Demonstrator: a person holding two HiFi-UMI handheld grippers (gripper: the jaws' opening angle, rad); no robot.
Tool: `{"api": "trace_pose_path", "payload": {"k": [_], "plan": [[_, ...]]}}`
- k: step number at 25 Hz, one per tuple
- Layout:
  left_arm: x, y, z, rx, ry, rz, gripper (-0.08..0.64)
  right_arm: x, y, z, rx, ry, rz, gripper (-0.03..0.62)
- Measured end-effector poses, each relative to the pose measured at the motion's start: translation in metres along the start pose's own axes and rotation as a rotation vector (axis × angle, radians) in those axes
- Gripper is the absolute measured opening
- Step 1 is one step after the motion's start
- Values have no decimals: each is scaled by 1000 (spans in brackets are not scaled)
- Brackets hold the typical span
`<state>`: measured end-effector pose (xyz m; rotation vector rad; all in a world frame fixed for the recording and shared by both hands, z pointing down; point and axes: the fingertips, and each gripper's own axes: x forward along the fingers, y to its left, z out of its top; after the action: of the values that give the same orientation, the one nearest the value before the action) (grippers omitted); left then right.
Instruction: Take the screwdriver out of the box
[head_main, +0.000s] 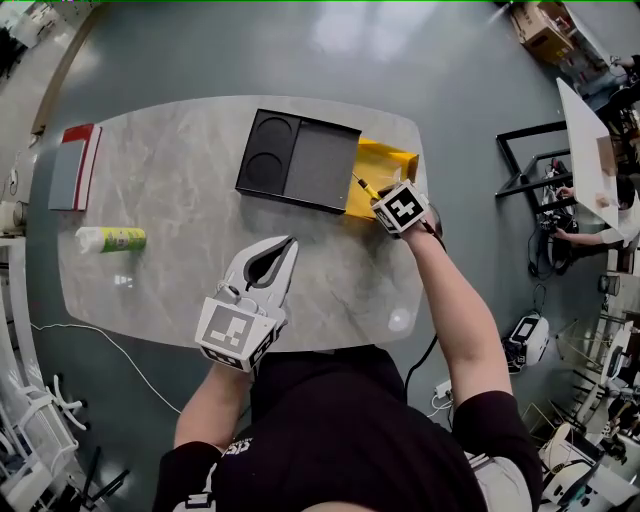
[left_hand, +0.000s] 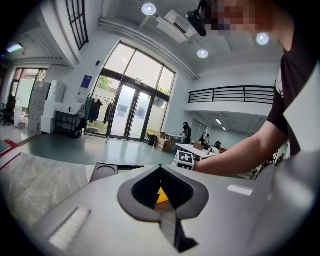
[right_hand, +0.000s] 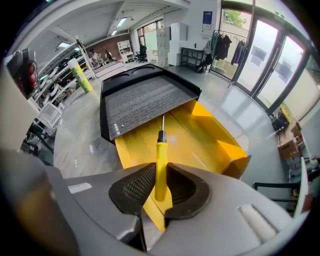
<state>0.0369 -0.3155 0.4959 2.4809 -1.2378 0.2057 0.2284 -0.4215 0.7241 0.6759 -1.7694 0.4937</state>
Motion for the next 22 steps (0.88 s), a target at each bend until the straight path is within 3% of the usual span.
{"api": "trace_pose_path", "payload": {"k": [5,9,15,22], "plan": [[-20,-15,6,4,-7,-17,2,-26,0,-23,38,27,-22,81],[-39,-21,5,-10,-15,-41,2,-46,2,-33,108,-15,-40,81],[-67,-32,28,35,-41,-92,2,-98,21,-37,211,-188,-58,81],[-98,-41,53,64,-92,-22,2,-176,80,-33,276,-477,53,83]]}}
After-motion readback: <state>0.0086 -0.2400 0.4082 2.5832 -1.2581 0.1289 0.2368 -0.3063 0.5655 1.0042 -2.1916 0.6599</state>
